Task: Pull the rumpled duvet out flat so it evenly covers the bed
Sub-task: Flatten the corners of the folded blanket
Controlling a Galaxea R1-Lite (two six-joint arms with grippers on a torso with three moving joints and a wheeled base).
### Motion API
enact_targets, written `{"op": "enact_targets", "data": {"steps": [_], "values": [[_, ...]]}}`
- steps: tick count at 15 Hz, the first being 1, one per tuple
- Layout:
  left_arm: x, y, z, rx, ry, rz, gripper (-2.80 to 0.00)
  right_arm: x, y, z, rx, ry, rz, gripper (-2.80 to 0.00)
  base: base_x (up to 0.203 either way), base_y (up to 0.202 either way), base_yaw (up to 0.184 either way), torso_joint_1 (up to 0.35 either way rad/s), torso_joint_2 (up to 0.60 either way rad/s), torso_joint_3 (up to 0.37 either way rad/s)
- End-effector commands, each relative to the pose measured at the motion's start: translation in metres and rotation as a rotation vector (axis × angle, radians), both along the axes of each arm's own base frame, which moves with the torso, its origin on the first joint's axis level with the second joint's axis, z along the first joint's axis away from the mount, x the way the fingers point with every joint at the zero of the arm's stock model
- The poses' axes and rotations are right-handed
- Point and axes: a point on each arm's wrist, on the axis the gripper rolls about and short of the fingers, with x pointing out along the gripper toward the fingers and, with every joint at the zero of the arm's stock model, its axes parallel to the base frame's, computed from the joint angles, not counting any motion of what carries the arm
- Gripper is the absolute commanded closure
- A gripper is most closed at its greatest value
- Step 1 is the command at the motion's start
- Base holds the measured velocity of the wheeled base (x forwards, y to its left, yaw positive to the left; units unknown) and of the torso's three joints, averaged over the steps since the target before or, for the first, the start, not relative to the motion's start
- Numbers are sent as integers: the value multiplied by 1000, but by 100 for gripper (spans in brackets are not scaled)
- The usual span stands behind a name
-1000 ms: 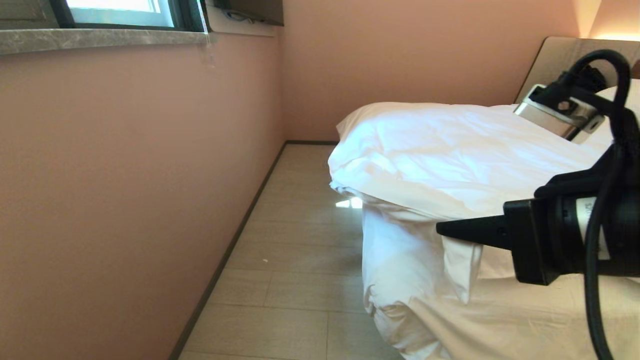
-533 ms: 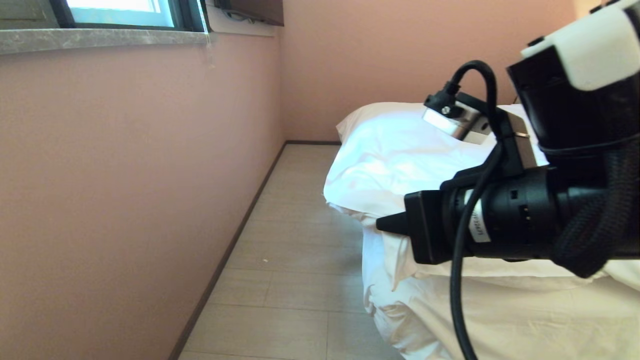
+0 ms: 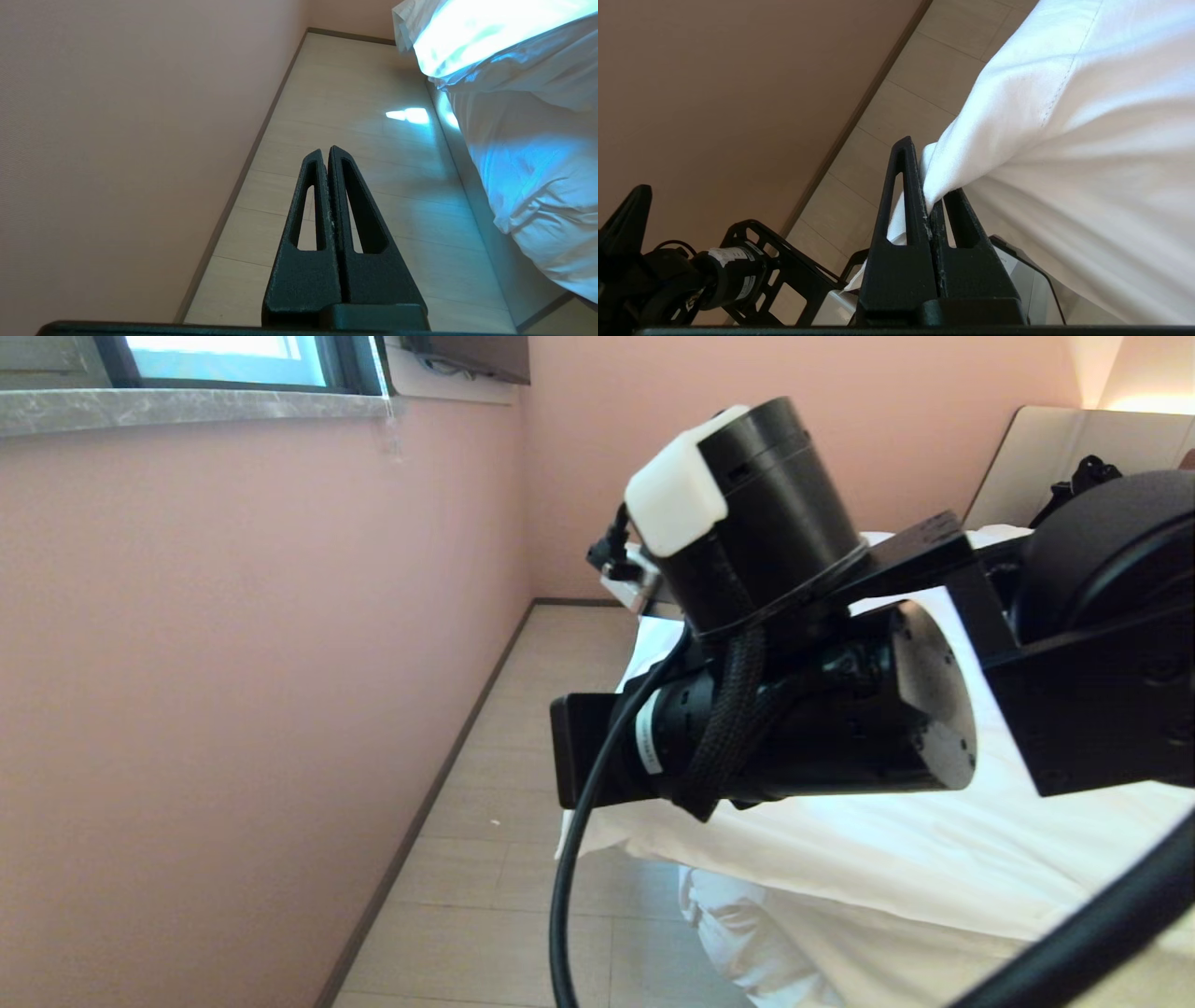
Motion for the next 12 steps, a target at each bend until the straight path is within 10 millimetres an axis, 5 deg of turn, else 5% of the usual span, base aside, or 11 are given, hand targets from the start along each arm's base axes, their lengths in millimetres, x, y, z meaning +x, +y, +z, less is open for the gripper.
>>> {"op": "enact_targets", "data": {"steps": [1, 4, 12], "values": [[0, 0, 0, -1, 1, 1, 0, 5, 23, -15, -23, 18, 16, 0, 0, 0, 0, 0, 0, 0], [0, 0, 0, -1, -1, 1, 0, 5, 50, -25, -17, 27, 42, 0, 0, 0, 0, 0, 0, 0], [0, 0, 0, -1, 0, 1, 0, 1, 77, -47, -41, 50, 75, 0, 0, 0, 0, 0, 0, 0]]}}
